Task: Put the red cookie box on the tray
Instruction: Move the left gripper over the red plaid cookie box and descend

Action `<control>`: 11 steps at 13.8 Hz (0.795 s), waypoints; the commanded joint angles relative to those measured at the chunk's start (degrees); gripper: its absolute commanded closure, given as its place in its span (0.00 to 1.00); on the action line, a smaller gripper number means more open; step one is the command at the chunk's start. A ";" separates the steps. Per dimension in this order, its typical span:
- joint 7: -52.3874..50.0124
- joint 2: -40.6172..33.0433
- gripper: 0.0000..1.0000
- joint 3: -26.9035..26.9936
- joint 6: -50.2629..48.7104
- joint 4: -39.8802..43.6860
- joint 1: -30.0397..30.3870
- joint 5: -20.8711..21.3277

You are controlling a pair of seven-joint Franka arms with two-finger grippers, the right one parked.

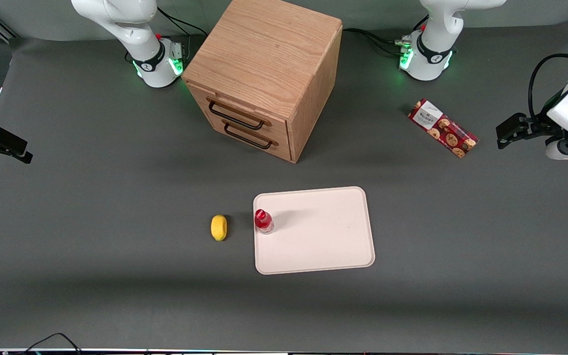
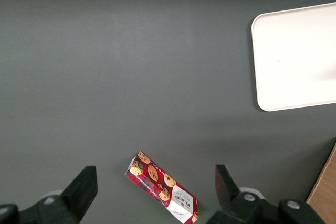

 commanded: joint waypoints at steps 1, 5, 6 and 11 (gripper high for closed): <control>-0.42 0.81 0.00 0.15 -1.95 1.98 -0.62 0.93; -3.13 0.81 0.00 -0.20 -3.70 1.89 -0.70 0.93; -5.41 0.81 0.00 -0.29 -4.15 1.89 -1.14 0.93; -8.33 0.81 0.00 -0.29 -5.64 1.19 -1.41 0.40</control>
